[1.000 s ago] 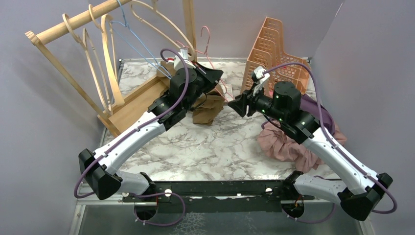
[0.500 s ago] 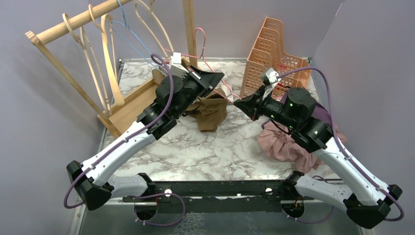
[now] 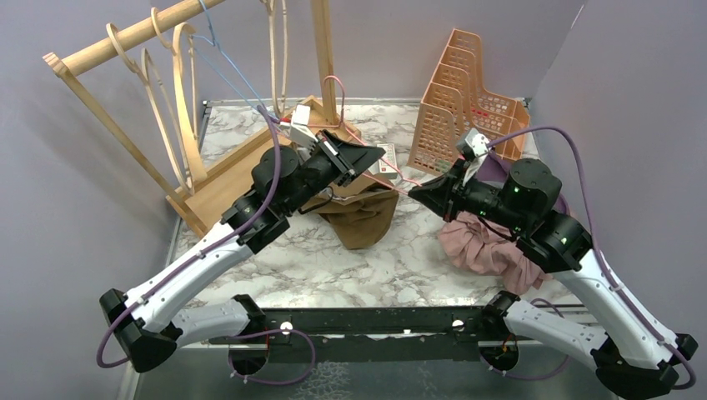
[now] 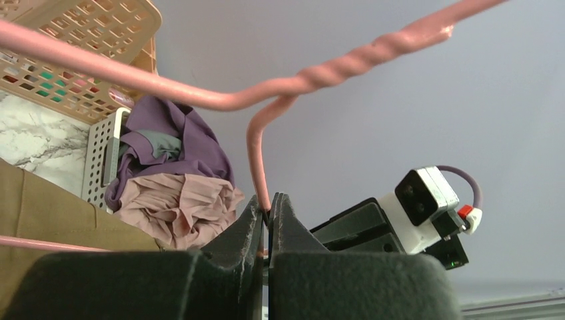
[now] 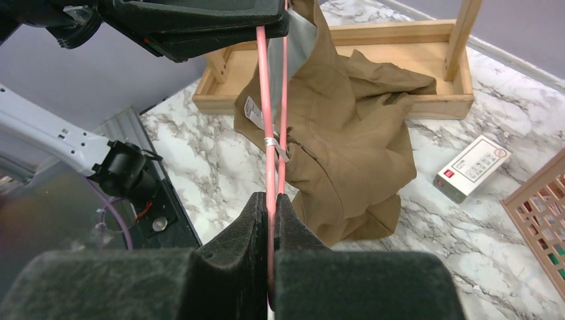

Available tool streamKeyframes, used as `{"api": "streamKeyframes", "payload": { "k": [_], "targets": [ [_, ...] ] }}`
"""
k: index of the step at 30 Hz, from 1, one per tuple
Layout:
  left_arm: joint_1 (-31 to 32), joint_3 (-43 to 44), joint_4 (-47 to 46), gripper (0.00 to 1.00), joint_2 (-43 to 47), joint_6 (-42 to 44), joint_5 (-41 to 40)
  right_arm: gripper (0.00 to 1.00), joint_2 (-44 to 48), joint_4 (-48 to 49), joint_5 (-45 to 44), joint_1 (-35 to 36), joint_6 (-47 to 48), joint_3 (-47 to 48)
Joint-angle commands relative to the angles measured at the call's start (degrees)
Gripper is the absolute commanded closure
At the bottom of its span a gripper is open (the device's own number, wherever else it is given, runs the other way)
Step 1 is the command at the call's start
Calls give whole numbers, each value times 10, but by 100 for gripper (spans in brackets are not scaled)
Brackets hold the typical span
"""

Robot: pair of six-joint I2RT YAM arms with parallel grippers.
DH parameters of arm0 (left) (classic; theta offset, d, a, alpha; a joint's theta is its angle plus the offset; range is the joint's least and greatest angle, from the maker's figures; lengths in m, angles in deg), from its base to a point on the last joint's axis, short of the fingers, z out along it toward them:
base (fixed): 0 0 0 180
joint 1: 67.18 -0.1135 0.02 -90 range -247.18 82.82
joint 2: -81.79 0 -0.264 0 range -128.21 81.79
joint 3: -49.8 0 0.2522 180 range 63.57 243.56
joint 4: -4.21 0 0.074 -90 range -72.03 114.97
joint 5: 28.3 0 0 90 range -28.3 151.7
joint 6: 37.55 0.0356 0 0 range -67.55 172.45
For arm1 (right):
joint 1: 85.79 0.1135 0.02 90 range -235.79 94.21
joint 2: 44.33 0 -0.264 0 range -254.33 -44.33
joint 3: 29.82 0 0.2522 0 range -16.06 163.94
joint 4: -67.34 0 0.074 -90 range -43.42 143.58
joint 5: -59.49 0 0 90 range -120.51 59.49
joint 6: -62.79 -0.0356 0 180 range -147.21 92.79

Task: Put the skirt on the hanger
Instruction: Pick up the hanger at the center of the board.

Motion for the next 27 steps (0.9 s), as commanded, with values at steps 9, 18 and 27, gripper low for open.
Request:
{"api": "streamKeyframes", "payload": {
  "k": [9, 18, 27],
  "targets": [
    [-8, 11, 51, 100, 83, 64, -49, 99, -47, 62, 20, -7, -3, 94],
    [-8, -55, 63, 100, 127, 35, -63, 99, -28, 65, 77, -7, 33, 53],
    [-8, -21, 43, 100, 111, 75, -88, 99, -50, 127, -1, -7, 22, 84]
  ]
}}
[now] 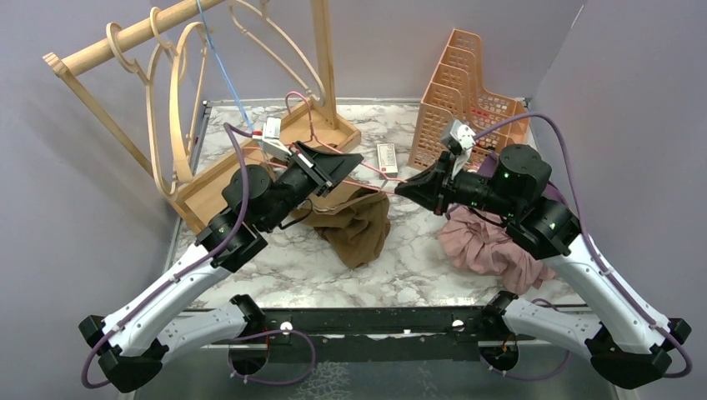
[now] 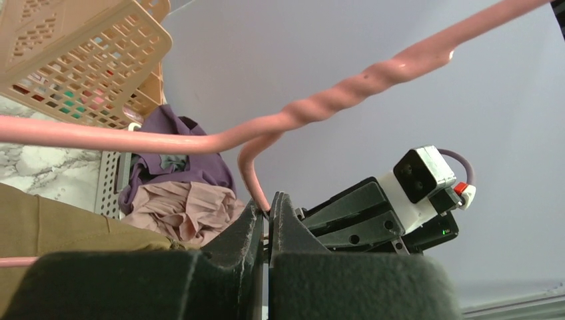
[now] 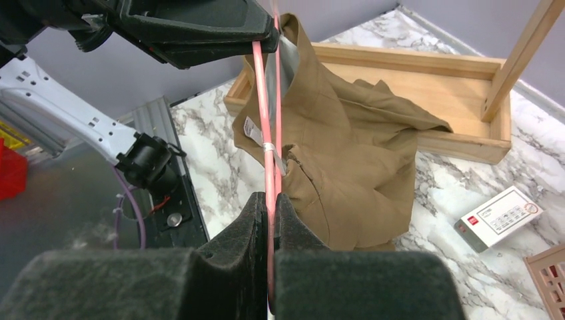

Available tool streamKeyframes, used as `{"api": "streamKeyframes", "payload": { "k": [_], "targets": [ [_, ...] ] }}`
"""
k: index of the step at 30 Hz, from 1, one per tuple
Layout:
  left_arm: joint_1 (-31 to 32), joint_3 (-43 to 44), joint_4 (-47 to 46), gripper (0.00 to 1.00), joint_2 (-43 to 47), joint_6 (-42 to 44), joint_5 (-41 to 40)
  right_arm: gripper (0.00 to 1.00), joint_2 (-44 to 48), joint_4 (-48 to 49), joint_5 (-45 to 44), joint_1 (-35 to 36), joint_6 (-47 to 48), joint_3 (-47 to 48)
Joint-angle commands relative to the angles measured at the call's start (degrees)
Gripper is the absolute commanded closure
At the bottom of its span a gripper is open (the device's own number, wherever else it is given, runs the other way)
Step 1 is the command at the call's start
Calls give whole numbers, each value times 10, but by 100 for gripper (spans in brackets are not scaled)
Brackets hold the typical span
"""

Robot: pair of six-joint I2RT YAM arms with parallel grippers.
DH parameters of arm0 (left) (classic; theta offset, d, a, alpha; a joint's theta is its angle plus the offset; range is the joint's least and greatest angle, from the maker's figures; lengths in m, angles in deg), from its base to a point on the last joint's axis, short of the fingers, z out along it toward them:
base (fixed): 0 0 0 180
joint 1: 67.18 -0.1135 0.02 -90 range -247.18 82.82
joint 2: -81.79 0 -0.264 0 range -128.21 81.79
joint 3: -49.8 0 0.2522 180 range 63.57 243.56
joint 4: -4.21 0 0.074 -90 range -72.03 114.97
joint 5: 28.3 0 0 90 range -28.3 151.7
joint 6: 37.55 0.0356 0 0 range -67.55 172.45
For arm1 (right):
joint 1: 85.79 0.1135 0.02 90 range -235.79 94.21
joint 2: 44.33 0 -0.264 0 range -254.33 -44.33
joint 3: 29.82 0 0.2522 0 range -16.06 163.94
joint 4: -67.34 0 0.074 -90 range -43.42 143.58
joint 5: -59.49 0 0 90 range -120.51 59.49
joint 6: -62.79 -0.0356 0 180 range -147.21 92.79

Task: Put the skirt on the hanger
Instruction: Pick up the hanger at the center of the board.

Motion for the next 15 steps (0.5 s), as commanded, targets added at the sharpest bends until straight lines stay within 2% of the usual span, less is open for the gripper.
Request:
{"api": "streamKeyframes", "payload": {
  "k": [1, 10, 15],
  "targets": [
    [-9, 48, 7, 100, -12, 69, -50, 99, 3, 104, -108, -10, -10, 54],
    [-16, 148, -22, 100, -101, 62, -26, 99, -25, 122, -138, -10, -14, 117],
    [-40, 194, -24, 100, -140, 50, -7, 99, -43, 121, -154, -10, -27, 147]
  ]
}}
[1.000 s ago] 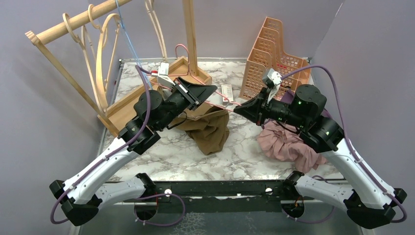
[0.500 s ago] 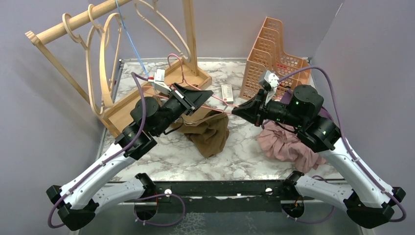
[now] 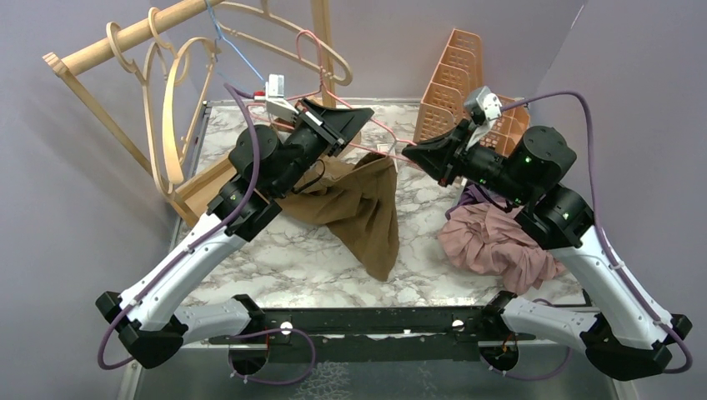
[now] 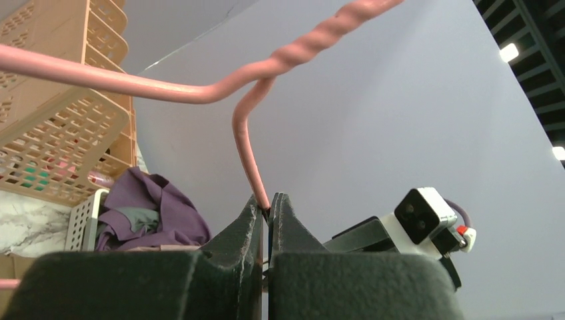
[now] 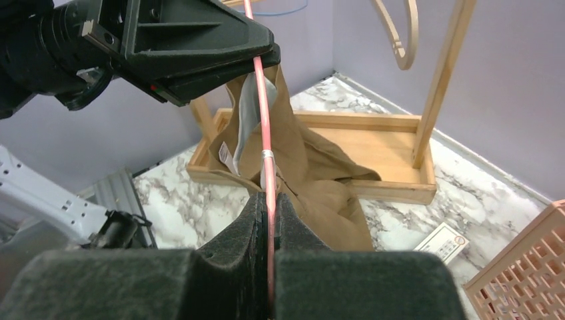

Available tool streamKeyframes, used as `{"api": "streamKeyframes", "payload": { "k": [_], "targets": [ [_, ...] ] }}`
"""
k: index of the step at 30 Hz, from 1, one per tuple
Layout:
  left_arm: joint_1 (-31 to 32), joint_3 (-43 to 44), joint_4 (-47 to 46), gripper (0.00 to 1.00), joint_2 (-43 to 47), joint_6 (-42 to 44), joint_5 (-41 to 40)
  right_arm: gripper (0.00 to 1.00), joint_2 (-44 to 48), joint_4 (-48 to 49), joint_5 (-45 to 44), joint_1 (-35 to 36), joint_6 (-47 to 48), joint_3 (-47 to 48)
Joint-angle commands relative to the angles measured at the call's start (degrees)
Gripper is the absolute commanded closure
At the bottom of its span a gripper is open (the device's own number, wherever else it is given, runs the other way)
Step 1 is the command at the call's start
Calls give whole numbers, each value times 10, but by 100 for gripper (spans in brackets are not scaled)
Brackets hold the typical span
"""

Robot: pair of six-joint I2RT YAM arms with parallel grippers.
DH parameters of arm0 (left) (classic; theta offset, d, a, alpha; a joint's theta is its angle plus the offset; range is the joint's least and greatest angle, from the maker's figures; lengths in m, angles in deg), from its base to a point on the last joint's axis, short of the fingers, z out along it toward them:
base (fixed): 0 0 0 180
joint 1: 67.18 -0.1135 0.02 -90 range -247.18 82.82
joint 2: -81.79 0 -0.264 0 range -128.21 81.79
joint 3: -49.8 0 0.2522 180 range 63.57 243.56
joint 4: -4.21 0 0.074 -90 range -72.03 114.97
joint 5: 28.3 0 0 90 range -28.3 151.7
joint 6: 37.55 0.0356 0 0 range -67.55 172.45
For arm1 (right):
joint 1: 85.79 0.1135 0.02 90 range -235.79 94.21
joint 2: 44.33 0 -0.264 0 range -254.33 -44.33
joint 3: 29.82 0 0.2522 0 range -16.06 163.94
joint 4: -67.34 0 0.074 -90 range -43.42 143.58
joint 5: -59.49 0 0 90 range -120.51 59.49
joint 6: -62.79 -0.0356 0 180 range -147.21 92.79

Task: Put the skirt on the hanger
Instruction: Pick up the hanger at the center of the board, then adjust the hanger on the clothesline.

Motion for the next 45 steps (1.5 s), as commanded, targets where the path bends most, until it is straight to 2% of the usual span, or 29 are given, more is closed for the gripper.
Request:
{"api": "streamKeyframes", "payload": {
  "k": [1, 6, 11, 16, 20, 27, 33, 39, 45],
  "targets": [
    [-24, 37, 1, 100, -23, 20, 8, 99, -10, 82, -69, -7, -15, 58],
    [-39, 4, -4, 100, -14, 10, 7, 99, -17, 82, -47, -7, -5, 57],
    [-45, -50, 20, 87, 22, 17, -10, 99, -17, 103, -5, -7, -1, 33],
    [-50, -128, 26, 77, 85, 38, -45, 99, 6, 162, 14, -7, 0, -35],
    [-51, -143, 47, 69, 109, 57, -50, 99, 34, 221, 21, -7, -6, -93],
    [-51, -101, 68, 48, 128, 163, -42, 99, 72, 332, 12, -7, -12, -172],
    [-51, -50, 73, 33, 154, 275, -29, 99, 78, 364, -8, -7, 8, -184],
    [-51, -7, 98, 31, 164, 321, -50, 99, 80, 392, -8, -7, 11, -189],
    [-51, 51, 117, 31, 170, 371, -144, 99, 96, 402, 9, -7, 21, -208]
  ]
}}
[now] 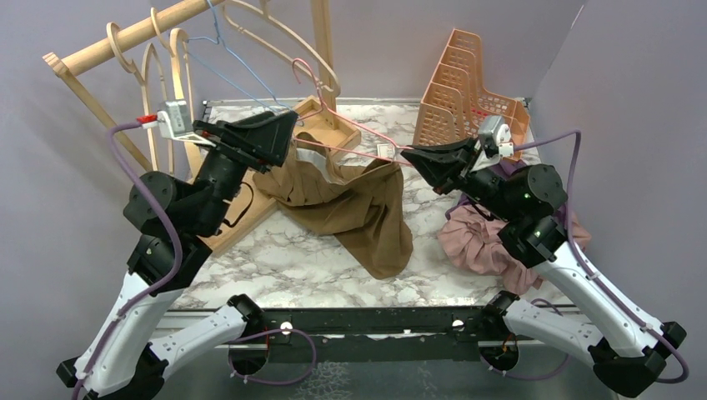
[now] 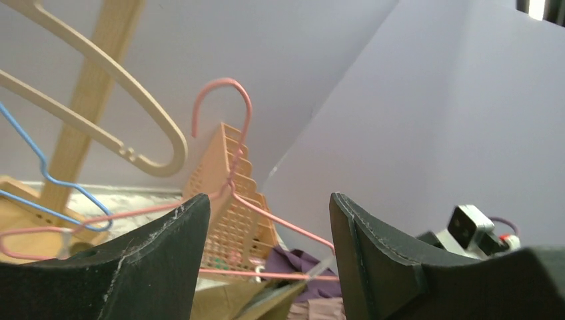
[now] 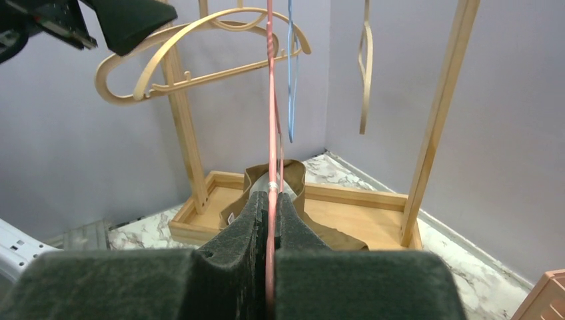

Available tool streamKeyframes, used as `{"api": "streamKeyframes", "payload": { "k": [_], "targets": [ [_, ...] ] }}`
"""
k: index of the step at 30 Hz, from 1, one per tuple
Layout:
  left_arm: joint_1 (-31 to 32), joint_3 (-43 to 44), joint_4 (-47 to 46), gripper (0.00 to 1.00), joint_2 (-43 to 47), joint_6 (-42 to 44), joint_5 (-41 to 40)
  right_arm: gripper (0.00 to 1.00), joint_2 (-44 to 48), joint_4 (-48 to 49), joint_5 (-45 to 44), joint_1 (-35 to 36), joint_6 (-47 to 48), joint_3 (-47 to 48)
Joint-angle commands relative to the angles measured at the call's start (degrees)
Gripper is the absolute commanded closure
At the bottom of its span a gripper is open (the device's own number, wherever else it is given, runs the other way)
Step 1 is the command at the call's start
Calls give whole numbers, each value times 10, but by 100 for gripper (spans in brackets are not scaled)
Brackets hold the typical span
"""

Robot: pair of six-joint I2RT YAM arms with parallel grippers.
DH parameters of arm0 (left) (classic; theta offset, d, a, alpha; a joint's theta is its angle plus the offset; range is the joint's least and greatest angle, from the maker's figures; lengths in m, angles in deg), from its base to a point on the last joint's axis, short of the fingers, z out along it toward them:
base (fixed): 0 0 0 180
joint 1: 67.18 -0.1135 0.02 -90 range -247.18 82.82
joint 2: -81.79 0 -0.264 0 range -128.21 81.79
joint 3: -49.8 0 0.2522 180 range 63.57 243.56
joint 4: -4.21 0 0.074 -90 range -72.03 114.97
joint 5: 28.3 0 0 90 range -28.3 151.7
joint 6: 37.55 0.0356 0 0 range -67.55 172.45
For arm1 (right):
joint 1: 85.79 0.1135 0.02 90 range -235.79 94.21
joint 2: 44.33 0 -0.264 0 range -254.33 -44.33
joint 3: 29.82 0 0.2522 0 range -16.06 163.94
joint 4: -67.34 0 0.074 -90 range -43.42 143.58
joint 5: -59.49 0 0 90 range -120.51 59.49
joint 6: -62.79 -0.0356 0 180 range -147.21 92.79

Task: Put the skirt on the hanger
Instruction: Adjust the hanger on the clothesline.

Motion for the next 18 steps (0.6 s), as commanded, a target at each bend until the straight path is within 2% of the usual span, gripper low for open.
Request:
{"api": "streamKeyframes", "payload": {
  "k": [1, 4, 7, 13, 18],
  "targets": [
    [-1, 62, 37, 32, -5, 65, -111, 99, 34, 89, 7, -2, 13, -7],
    [-1, 118, 110, 34, -34, 55, -244, 99, 42, 109, 29, -2, 4, -23],
    [-1, 151, 142, 34, -67, 79, -315, 99, 46, 128, 28, -2, -7, -32],
    [-1, 246, 213, 29, -178, 115, -356, 99, 52, 147, 22, -2, -16, -35],
    [-19, 301, 216, 26, -248, 124, -341, 99, 62, 136, 19, -2, -17, -38]
  ]
}}
